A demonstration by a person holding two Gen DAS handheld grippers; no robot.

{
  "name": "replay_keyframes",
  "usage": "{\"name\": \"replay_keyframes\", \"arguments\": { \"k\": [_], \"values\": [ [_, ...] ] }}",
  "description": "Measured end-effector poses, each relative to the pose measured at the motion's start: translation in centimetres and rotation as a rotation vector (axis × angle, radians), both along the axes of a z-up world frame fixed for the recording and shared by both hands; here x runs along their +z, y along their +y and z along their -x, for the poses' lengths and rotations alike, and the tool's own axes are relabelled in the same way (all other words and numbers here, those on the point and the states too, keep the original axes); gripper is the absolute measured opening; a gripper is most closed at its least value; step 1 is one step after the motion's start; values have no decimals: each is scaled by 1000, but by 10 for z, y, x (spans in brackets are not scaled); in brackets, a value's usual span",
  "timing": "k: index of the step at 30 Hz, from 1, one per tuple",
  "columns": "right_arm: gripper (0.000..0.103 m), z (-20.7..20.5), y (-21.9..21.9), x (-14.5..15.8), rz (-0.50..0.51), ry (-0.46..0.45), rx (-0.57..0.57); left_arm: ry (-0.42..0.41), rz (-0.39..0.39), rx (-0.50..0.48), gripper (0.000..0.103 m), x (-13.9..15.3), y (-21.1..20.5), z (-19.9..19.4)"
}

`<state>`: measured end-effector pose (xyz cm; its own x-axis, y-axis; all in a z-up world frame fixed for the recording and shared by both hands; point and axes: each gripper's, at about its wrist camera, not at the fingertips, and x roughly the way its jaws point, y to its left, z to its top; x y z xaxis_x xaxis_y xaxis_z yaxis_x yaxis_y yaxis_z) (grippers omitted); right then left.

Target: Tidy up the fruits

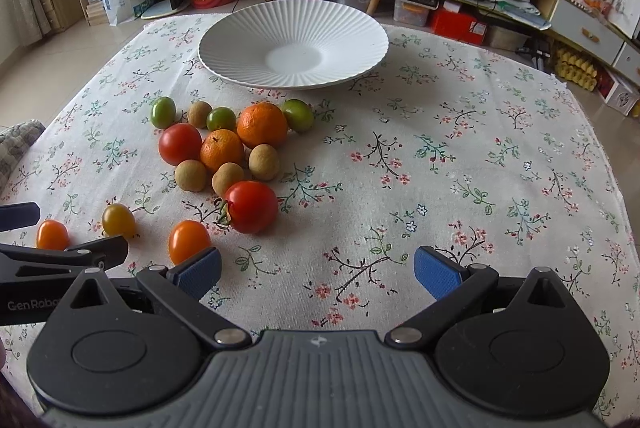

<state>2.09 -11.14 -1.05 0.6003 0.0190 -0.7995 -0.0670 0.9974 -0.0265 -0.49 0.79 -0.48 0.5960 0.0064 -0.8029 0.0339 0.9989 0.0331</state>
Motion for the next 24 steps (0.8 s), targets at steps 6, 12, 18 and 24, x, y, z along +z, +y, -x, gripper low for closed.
{"name": "replay_keyframes", "arguments": {
  "k": [6, 12, 18, 24],
  "values": [
    [102, -5, -2, -3, -26, 1, 16, 4, 55, -22, 96, -4, 15, -2],
    [100, -10, 1, -7, -57, 1, 41, -9, 83, -64, 92, -5, 17, -3],
    [87, -17, 2, -14, -120, 13, 67, -44, 131, -119, 75, -8, 17, -3],
    [68, -23, 1, -19, -214, 21, 80, -28, 197, -151, 56, -18, 19, -5]
  ]
}}
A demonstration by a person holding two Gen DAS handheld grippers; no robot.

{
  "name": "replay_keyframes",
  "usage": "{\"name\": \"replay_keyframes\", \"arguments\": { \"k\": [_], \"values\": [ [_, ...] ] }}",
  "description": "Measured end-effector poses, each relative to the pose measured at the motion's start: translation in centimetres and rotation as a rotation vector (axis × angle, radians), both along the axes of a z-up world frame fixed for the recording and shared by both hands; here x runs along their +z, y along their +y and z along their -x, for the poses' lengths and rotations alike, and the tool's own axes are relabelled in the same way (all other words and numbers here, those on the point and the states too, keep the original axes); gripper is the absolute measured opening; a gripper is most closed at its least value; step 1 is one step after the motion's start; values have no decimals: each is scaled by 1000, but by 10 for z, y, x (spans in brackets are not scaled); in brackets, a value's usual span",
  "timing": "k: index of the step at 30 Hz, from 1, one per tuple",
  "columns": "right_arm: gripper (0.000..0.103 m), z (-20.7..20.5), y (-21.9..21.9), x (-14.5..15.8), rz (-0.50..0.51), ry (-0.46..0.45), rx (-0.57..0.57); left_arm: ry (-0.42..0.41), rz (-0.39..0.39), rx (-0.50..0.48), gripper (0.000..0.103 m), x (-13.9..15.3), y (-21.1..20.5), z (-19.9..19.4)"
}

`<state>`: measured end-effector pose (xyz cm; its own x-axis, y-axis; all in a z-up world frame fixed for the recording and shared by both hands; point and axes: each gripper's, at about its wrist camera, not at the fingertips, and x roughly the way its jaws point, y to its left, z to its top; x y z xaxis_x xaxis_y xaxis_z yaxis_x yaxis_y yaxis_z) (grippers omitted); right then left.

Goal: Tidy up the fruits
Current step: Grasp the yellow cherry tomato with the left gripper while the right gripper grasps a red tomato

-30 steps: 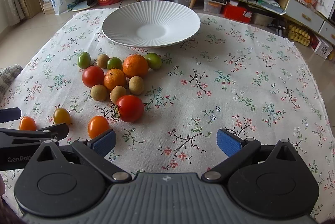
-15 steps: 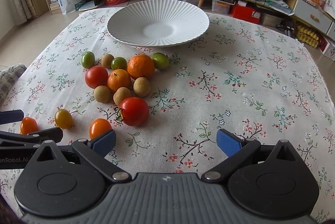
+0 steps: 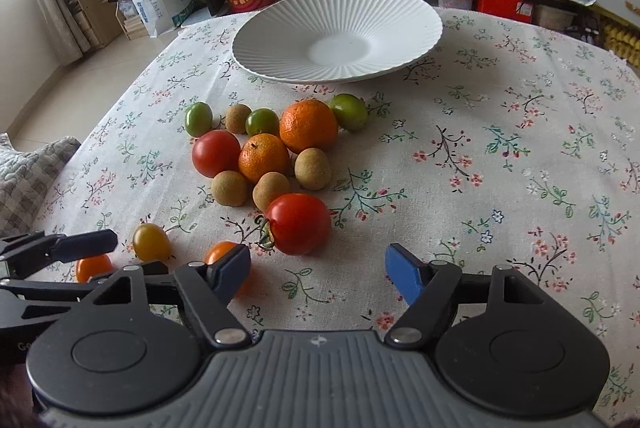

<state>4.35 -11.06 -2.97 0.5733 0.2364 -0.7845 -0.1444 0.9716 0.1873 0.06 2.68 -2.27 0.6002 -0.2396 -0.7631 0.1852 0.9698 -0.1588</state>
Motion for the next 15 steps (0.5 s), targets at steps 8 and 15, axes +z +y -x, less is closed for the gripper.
{"name": "replay_keyframes", "arguments": {
  "k": [8, 15],
  "values": [
    [54, -4, 0, -4, -48, 1, 7, -12, 30, -27, 37, -8, 0, -2],
    [51, -8, 2, -6, -51, -26, 11, -22, 25, -27, 26, -9, 0, -4]
  ]
}}
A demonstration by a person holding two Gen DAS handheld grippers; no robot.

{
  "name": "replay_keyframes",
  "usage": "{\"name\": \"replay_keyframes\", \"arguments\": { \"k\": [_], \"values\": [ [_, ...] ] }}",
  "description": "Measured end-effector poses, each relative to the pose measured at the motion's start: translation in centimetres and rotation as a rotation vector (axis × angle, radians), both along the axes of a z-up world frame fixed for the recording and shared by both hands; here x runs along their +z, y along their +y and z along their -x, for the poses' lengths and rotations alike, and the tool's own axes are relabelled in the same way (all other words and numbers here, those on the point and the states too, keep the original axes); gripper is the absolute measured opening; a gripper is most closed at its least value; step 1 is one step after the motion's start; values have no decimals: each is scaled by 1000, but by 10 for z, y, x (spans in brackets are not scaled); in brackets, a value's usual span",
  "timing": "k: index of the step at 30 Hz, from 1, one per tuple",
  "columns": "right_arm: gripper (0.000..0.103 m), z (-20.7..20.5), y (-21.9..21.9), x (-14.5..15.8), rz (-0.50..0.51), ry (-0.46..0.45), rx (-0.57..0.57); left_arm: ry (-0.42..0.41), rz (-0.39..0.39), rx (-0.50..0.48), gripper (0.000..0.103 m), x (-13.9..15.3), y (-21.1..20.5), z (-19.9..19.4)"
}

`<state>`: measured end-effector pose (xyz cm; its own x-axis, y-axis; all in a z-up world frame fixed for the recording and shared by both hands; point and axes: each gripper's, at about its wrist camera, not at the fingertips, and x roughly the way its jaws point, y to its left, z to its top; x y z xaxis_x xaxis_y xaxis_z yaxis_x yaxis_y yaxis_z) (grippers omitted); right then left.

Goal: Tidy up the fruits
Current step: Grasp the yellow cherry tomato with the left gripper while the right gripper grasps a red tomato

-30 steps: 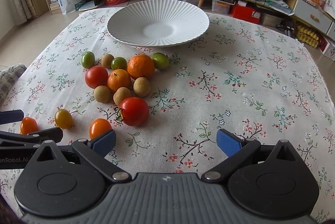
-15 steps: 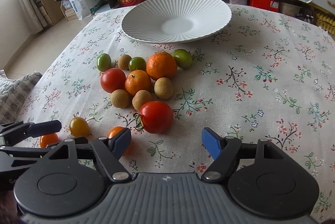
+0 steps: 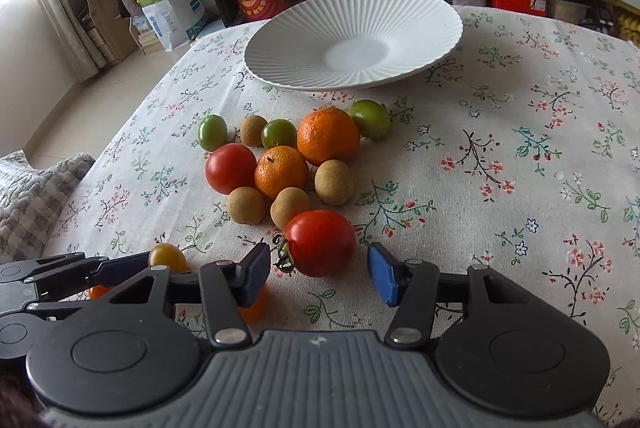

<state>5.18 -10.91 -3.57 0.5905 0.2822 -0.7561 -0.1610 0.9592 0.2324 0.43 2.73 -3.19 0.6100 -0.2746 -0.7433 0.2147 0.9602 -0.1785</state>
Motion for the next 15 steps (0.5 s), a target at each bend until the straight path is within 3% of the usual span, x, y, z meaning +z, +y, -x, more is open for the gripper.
{"name": "replay_keyframes", "arguments": {
  "k": [5, 15],
  "values": [
    [41, -3, 2, -1, 16, -19, 3, -5, -7, 5, 21, 0, 1, -2],
    [39, -4, 4, 2, 38, -6, -7, 6, 4, 15, 20, 2, 2, -5]
  ]
}}
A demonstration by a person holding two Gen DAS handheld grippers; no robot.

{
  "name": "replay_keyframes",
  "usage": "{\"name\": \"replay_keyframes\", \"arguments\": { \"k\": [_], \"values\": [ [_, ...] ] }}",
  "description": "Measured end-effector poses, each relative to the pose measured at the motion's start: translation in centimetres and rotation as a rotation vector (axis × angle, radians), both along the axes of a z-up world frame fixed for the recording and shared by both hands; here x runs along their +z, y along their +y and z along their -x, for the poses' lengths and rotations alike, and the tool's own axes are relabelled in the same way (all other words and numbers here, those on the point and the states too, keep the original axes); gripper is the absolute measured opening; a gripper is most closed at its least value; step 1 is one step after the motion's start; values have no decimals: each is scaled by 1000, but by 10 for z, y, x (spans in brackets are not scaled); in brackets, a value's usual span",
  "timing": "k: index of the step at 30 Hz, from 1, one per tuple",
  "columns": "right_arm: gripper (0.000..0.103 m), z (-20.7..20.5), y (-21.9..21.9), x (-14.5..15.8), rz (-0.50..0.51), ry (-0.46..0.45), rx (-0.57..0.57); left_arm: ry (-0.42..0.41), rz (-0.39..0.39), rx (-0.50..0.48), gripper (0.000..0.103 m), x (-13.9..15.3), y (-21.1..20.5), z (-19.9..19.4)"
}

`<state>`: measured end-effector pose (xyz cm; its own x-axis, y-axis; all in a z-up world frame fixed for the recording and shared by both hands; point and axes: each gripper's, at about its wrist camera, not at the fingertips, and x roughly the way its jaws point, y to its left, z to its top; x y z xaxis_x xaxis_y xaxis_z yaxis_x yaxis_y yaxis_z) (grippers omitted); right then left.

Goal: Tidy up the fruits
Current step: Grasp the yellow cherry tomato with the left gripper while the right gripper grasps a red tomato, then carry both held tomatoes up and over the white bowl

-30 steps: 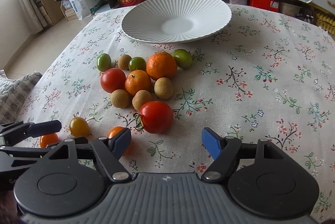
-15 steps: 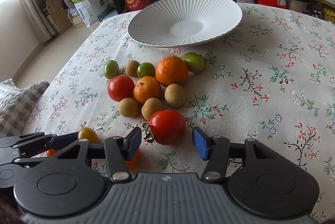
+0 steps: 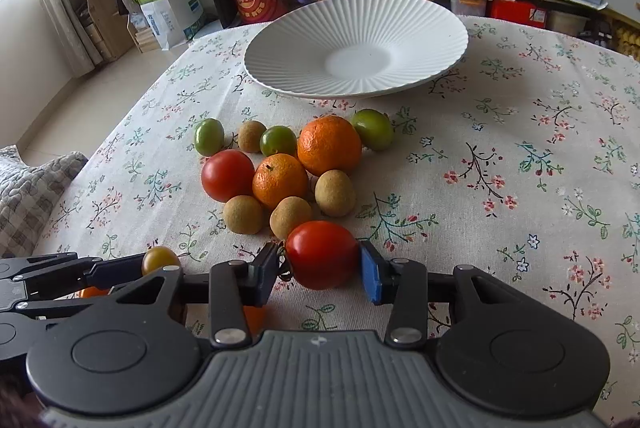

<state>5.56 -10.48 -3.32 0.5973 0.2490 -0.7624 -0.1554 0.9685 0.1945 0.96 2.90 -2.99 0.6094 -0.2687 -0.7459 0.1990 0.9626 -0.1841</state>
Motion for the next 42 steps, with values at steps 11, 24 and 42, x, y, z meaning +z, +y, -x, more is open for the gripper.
{"name": "replay_keyframes", "arguments": {
  "k": [11, 24, 42],
  "values": [
    [39, -4, -5, 21, -16, -31, -27, -33, 36, 16, 20, 18, -2, -7],
    [39, -25, -23, 56, -82, -71, -96, -102, 93, 18, 20, 57, -19, -34],
    [39, -108, -38, 47, -181, -18, -151, -172, 37, -106, 20, 43, -51, -121]
  ]
}}
